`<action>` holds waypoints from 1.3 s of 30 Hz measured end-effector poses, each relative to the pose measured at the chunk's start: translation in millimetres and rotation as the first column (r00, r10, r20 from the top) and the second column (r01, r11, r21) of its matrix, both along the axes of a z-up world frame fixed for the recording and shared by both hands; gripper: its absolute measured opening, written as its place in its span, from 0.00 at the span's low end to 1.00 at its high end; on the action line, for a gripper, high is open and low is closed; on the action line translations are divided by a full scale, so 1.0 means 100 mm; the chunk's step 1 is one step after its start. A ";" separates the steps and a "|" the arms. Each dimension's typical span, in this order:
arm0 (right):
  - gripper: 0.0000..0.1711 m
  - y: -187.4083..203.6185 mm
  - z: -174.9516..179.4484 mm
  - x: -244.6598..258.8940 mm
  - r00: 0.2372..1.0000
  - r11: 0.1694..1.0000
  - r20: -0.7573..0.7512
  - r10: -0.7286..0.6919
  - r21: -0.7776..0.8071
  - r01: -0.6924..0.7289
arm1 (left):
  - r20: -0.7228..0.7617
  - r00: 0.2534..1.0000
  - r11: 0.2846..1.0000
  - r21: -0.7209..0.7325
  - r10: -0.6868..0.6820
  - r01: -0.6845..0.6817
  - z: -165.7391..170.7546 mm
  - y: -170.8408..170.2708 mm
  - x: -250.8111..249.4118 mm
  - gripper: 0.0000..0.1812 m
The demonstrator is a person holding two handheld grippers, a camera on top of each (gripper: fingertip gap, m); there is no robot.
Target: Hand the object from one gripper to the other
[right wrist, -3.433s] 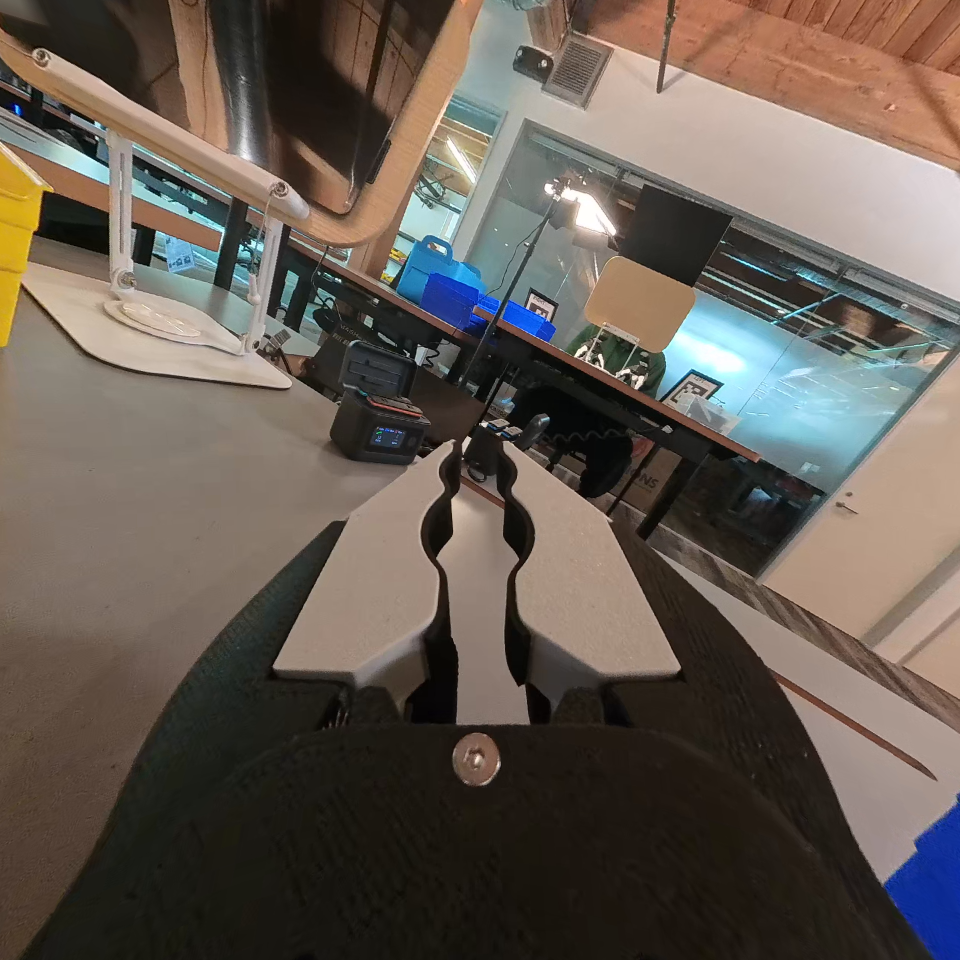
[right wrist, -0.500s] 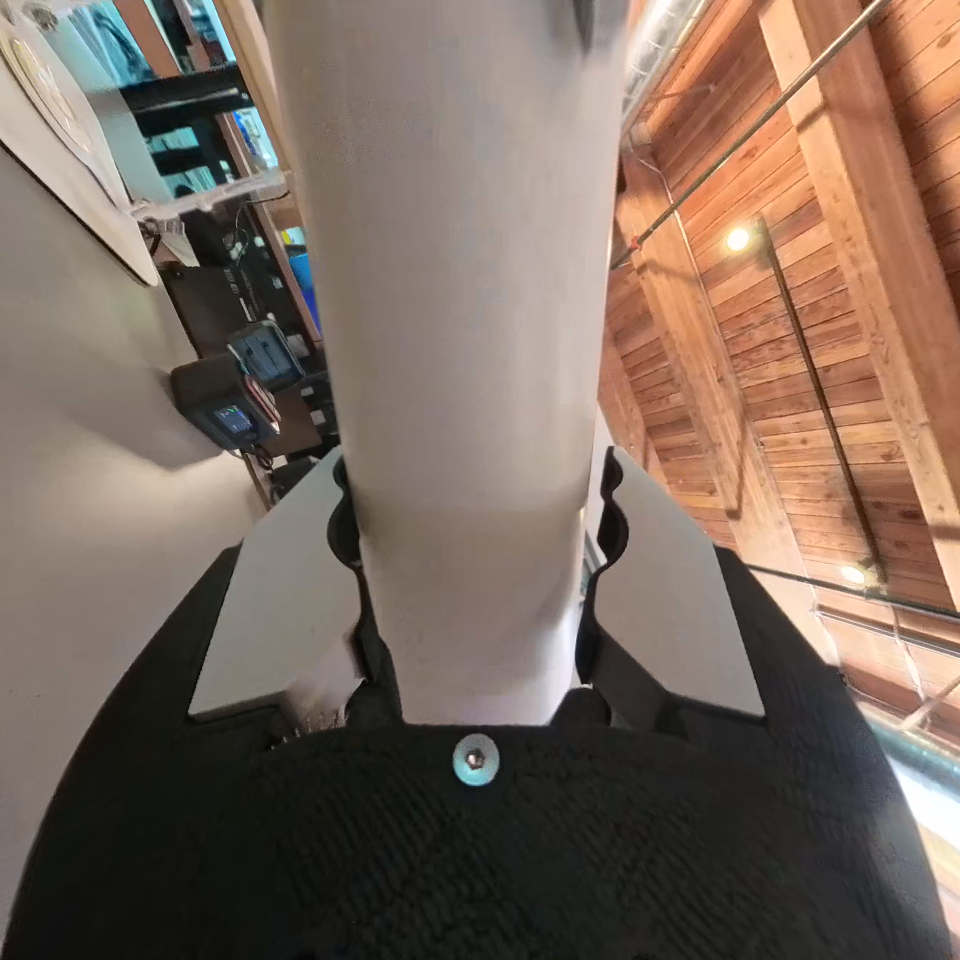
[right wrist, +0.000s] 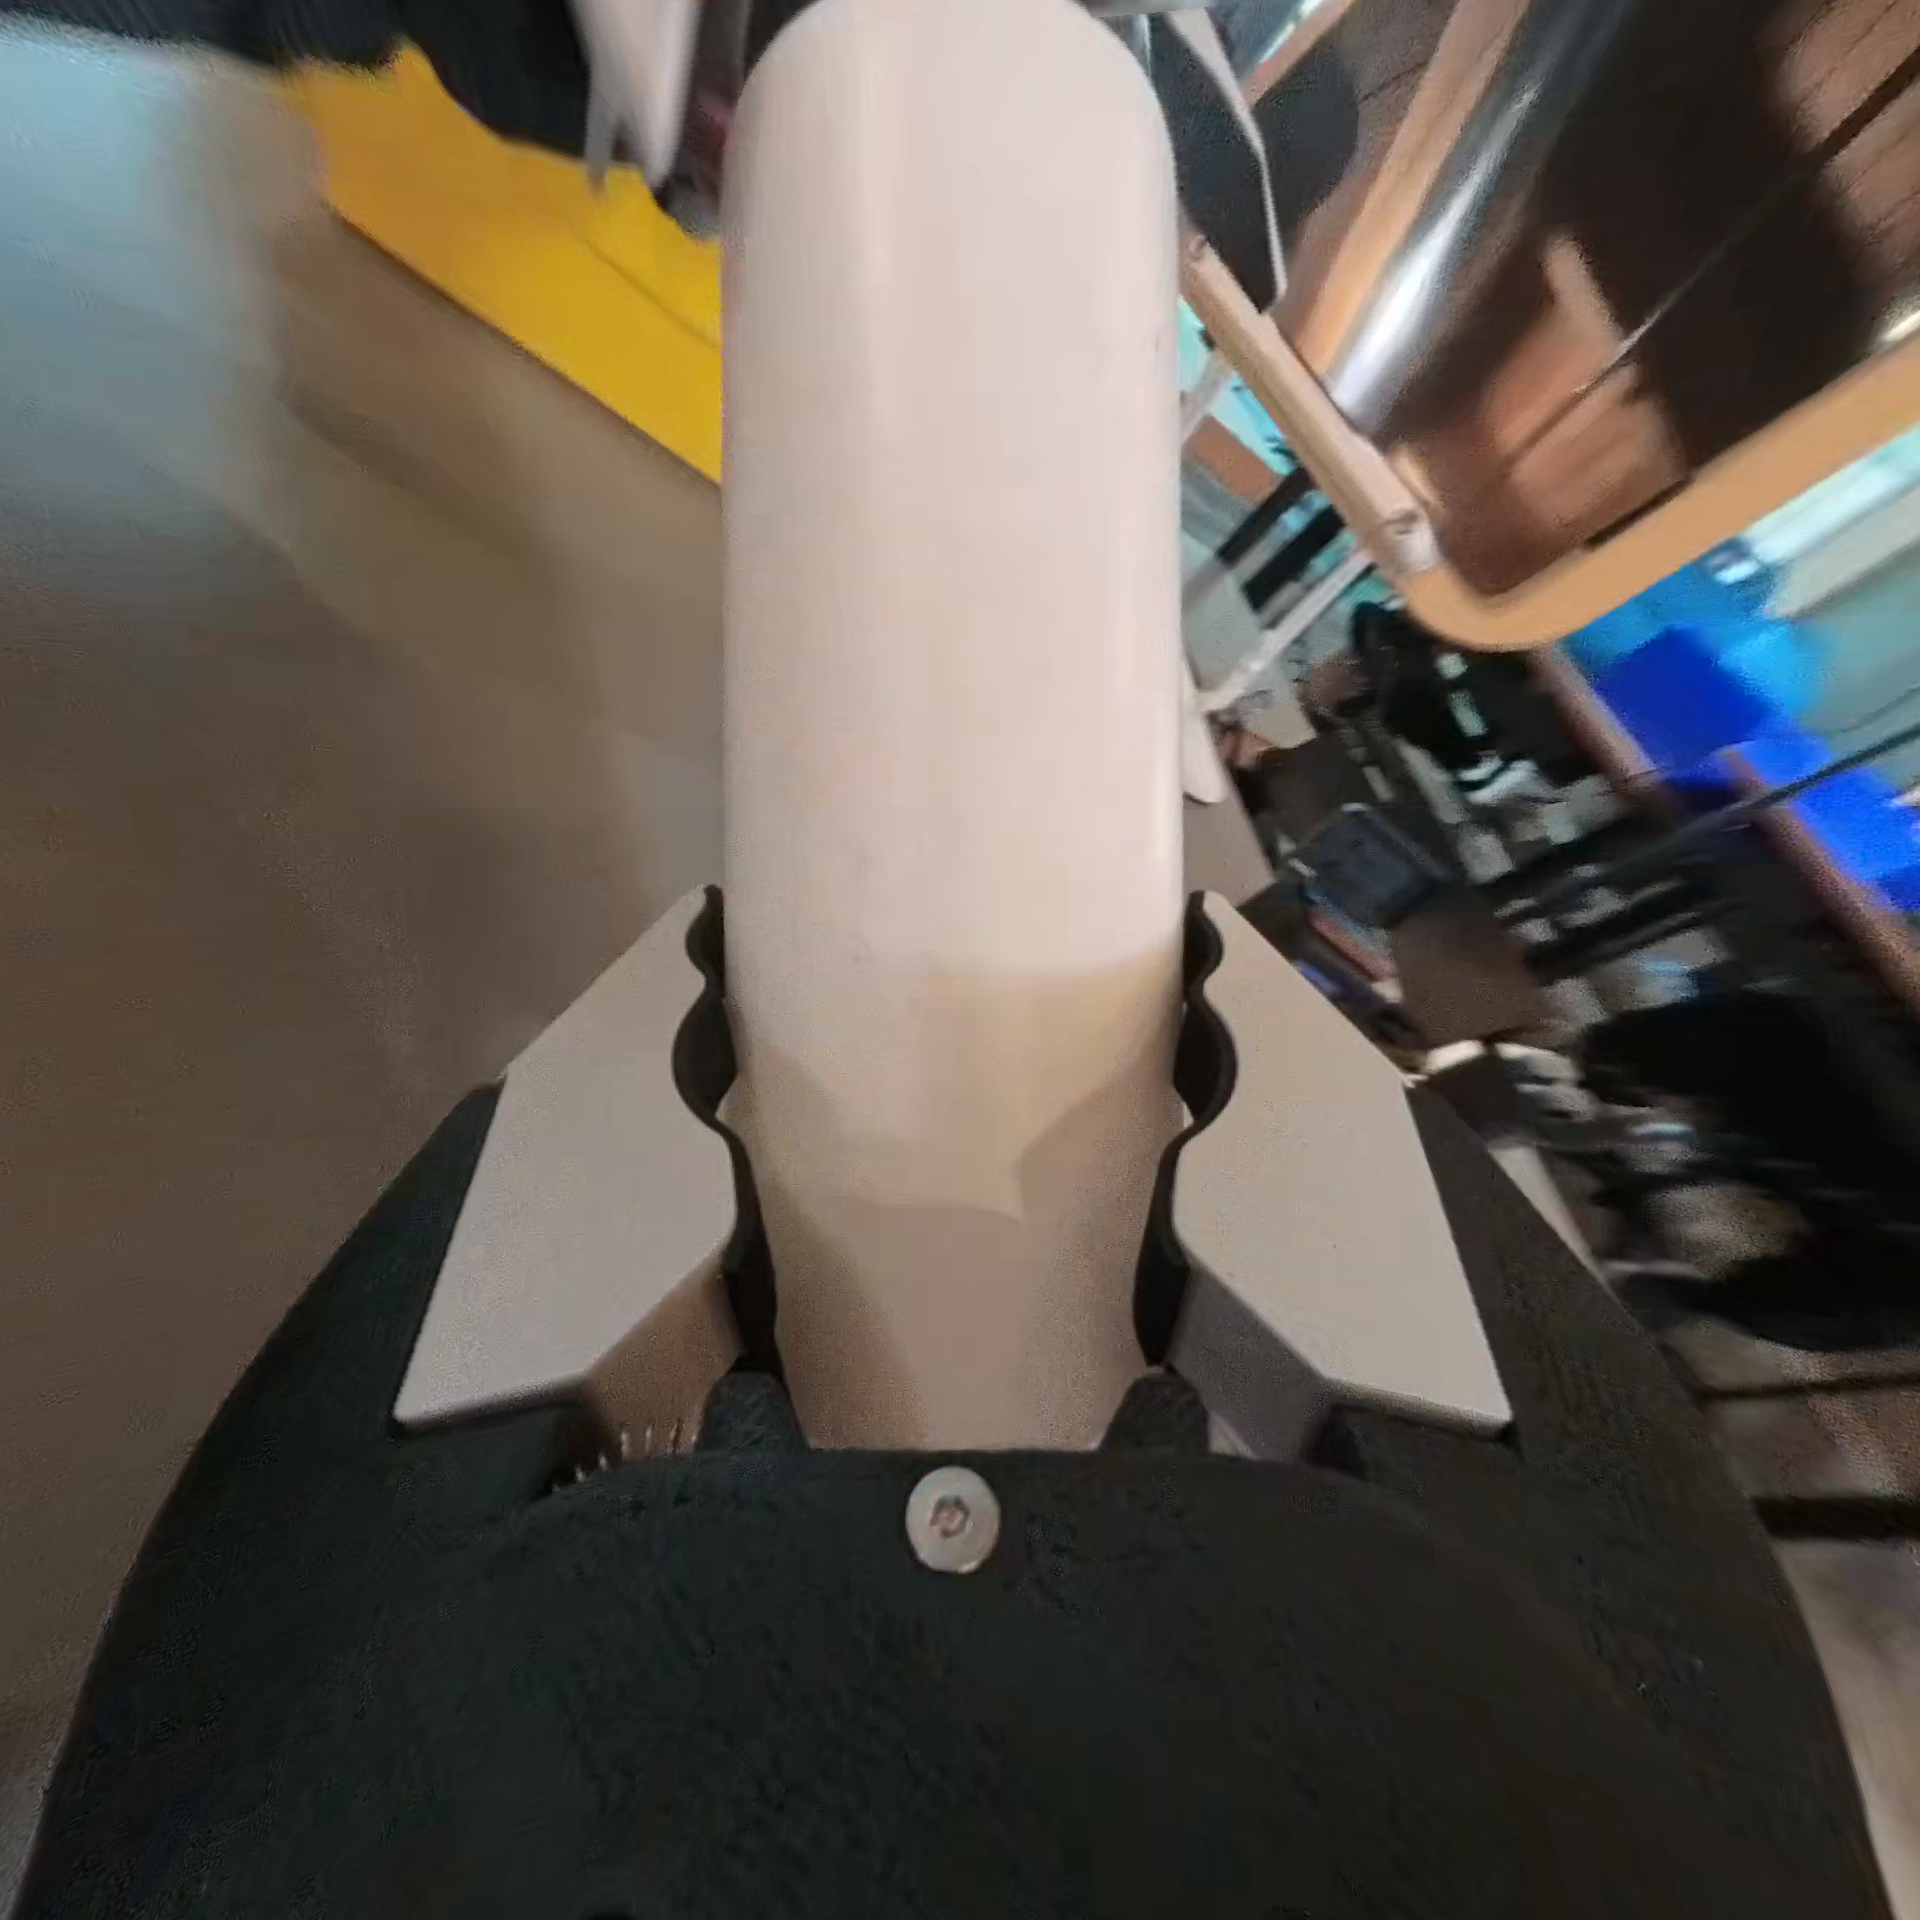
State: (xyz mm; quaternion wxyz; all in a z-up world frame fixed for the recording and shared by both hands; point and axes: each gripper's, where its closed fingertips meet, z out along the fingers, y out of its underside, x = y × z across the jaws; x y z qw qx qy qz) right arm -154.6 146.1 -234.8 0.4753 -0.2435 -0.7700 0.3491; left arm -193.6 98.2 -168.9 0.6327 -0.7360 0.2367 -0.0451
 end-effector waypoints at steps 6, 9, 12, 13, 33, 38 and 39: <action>0.50 -0.08 -0.17 0.25 0.956 0.971 0.264 0.125 -0.230 -0.064 | -0.453 0.886 0.994 -0.088 -0.096 0.062 -0.25 0.01 0.32 0.73; 0.50 -0.22 -0.27 0.36 0.904 0.944 0.367 0.219 -0.313 -0.102 | -0.642 0.750 0.988 -0.100 -0.157 0.121 -0.32 0.02 0.44 0.64; 0.50 -0.27 -0.32 0.39 0.875 0.930 0.413 0.252 -0.352 -0.102 | -0.697 0.645 0.948 -0.267 -0.313 0.173 -0.57 -0.07 0.51 0.44; 0.50 -0.26 -0.35 0.36 0.873 0.925 0.418 0.250 -0.369 -0.089 | -0.708 0.633 0.946 -0.292 -0.314 0.143 -0.61 -0.06 0.46 0.44; 0.59 0.33 -0.35 -0.29 0.976 0.912 -0.159 -0.151 0.358 0.200 | 0.590 0.800 0.970 -0.240 0.104 0.050 -0.35 0.23 -0.32 0.00; 0.54 0.49 -0.38 -0.29 0.971 0.958 -0.102 -0.218 0.167 0.233 | 0.485 0.858 0.971 -0.233 0.168 -0.059 -0.47 0.44 -0.29 0.11; 0.53 0.54 -0.32 -0.29 0.962 0.959 -0.137 -0.235 0.130 0.253 | 0.459 0.868 0.967 -0.237 0.192 -0.089 -0.49 0.51 -0.31 0.19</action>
